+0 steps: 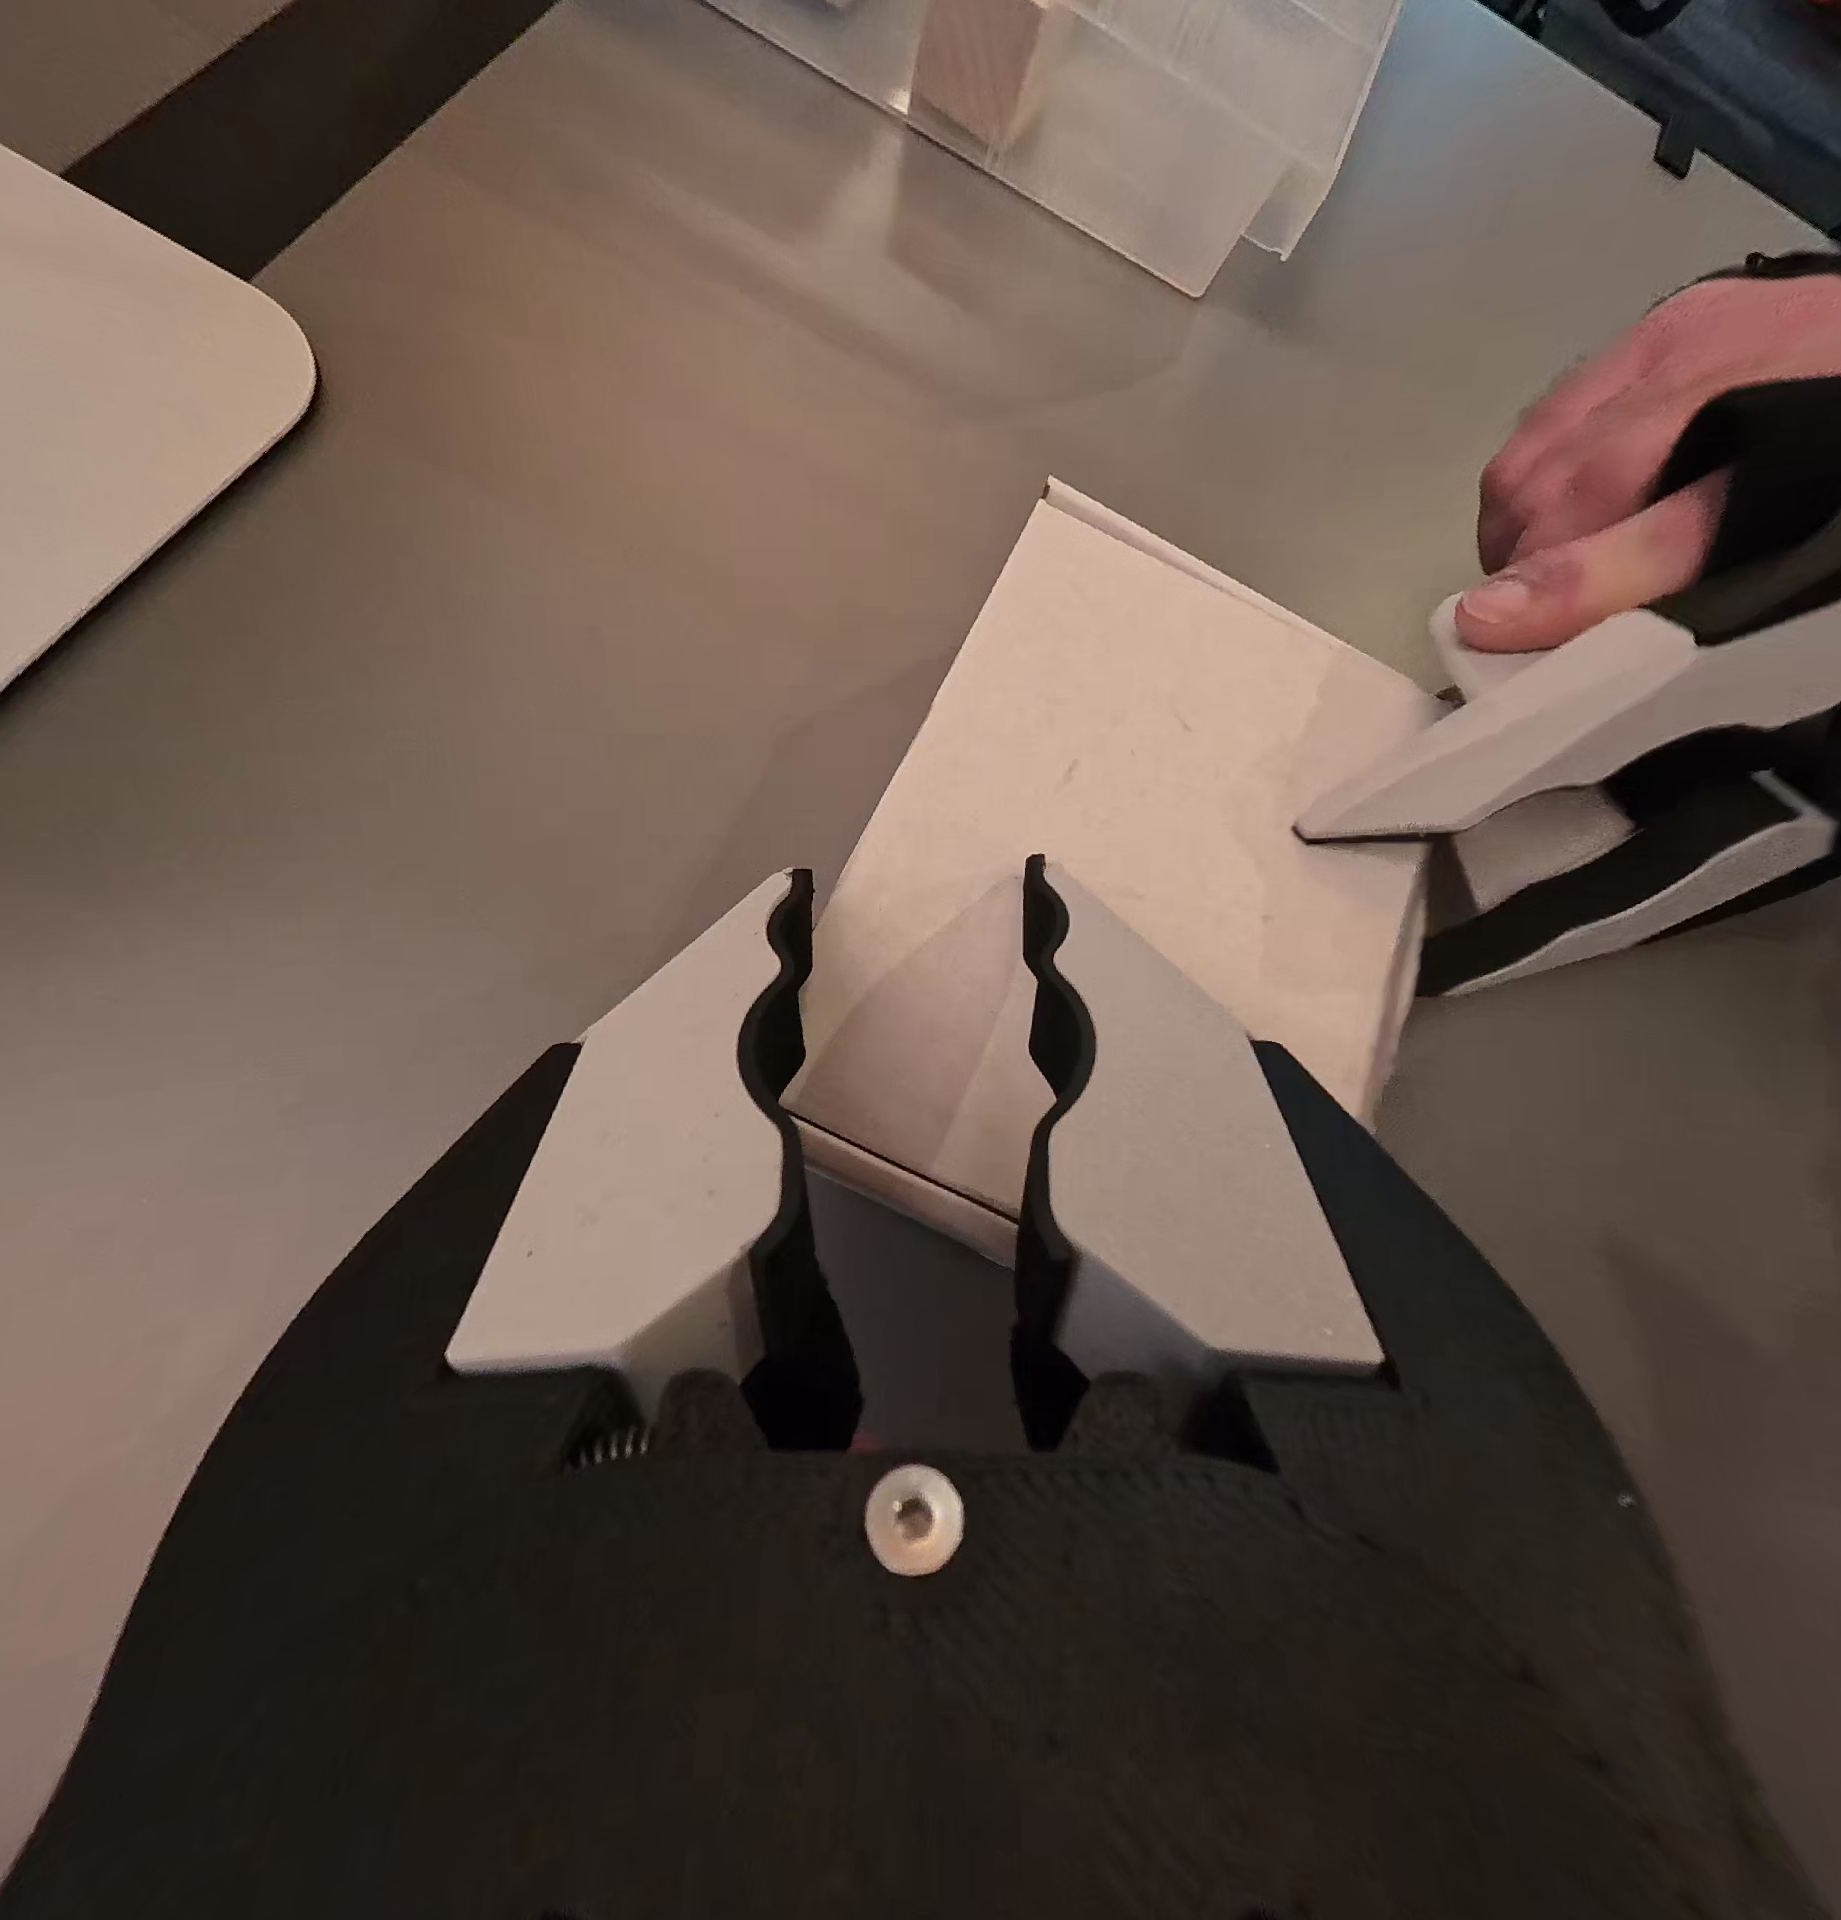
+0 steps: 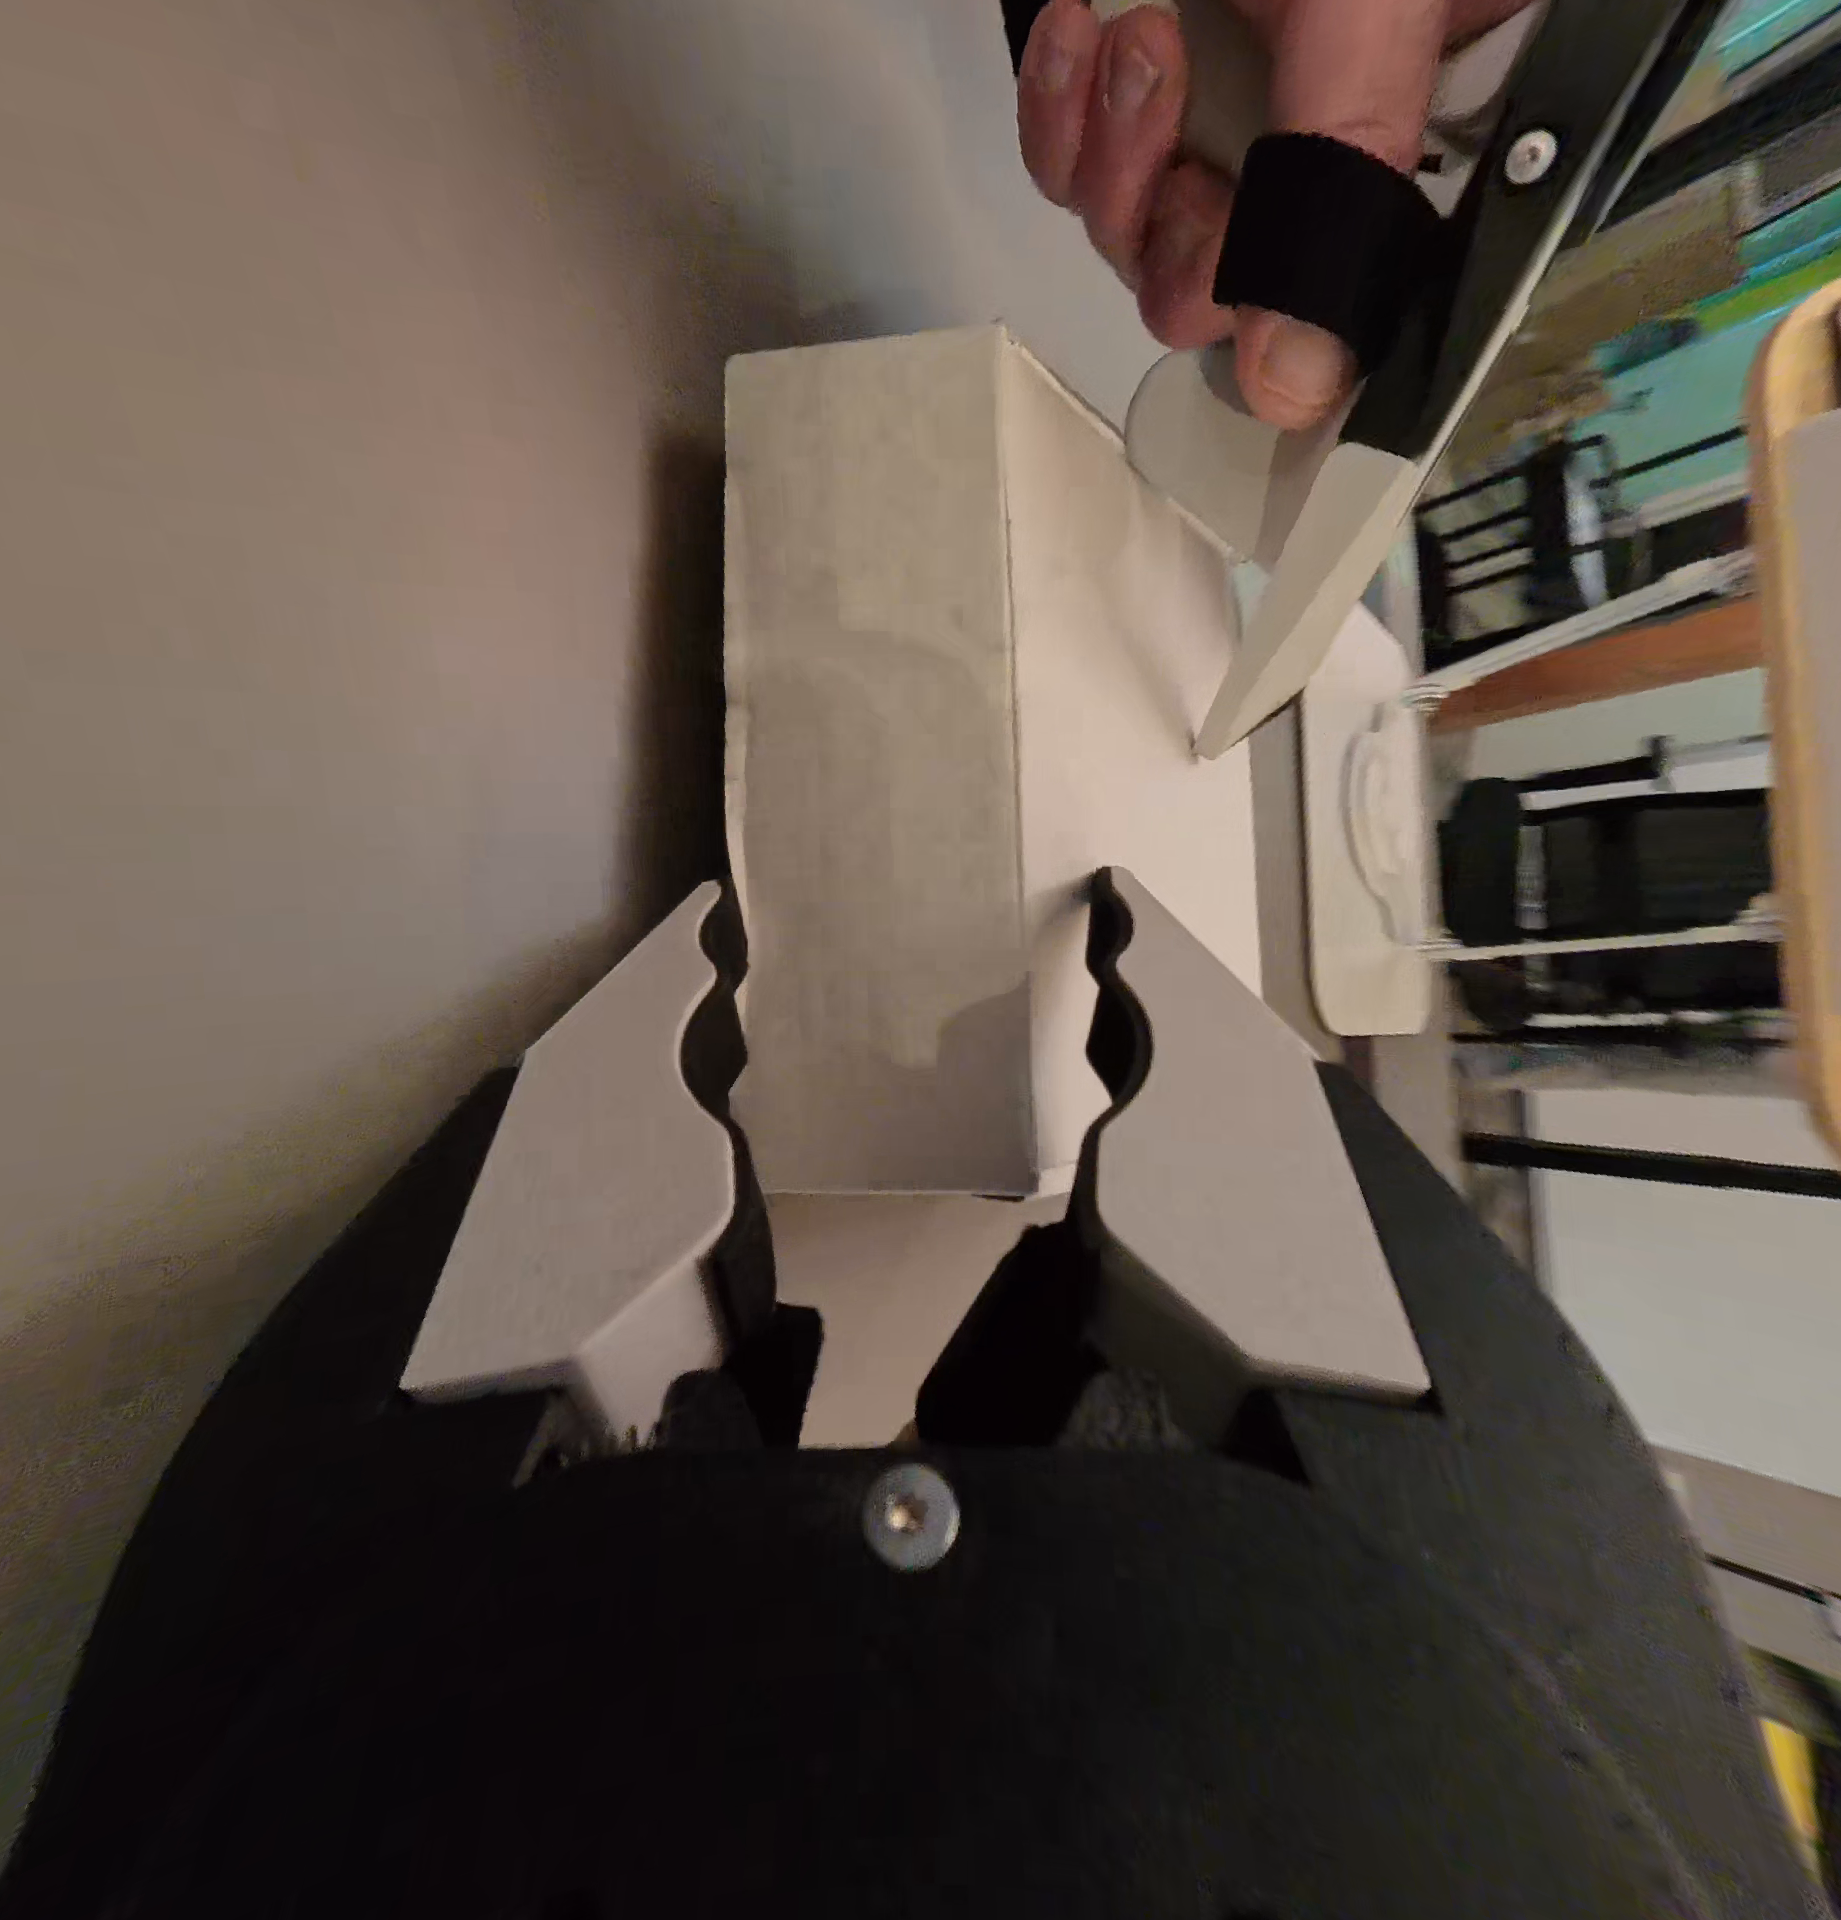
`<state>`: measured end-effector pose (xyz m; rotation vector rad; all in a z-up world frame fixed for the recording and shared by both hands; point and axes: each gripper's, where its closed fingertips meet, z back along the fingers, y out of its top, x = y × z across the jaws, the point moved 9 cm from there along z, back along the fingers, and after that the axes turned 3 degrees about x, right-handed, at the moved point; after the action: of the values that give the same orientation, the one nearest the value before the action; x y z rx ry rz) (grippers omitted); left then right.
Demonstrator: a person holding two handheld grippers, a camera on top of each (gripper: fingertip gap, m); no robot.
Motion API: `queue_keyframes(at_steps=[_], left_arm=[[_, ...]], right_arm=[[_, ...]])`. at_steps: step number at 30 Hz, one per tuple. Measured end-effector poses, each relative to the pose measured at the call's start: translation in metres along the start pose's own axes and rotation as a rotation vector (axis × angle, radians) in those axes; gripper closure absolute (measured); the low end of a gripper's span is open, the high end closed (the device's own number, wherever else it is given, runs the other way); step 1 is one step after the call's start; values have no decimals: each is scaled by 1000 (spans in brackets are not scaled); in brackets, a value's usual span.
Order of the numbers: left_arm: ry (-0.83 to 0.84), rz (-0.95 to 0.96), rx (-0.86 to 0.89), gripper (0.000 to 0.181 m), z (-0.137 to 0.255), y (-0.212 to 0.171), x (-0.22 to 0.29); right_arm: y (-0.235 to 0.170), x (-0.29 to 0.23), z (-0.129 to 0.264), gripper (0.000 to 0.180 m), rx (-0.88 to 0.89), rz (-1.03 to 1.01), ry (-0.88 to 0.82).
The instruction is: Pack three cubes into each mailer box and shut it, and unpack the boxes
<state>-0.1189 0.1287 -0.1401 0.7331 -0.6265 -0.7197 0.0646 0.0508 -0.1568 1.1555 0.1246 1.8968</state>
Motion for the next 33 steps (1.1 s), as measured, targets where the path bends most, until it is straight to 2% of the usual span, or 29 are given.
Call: queue_keyframes(at_steps=[2,4,5,6,7,13,17,21,29,31,33], left_arm=[[-7,3,12,142,0,-1,0],[-11,6,24,142,1,-1,-1],[5,0,36,142,2,-1,-2],[7,-6,33,142,3,-2,-3],[5,-15,28,144,3,-2,-3],[23,-86,-5,146,2,2,0],[60,-92,25,148,7,1,-3],[88,-24,161,155,37,-2,4],[253,-17,247,156,69,-38,24],[224,37,322,159,72,-42,27],[212,42,313,159,66,-46,29]], right_arm=[[1,5,6,113,43,-73,63],[4,6,15,120,100,-71,80],[8,6,23,134,170,-63,88],[12,7,32,172,240,-58,65],[12,11,36,178,245,-55,10],[11,26,38,175,173,-42,-110],[11,29,38,178,162,-55,-68],[13,31,40,180,153,-34,-53],[20,44,46,180,145,-34,-40],[23,50,50,180,152,-36,-41],[25,55,52,180,147,-34,-39]])
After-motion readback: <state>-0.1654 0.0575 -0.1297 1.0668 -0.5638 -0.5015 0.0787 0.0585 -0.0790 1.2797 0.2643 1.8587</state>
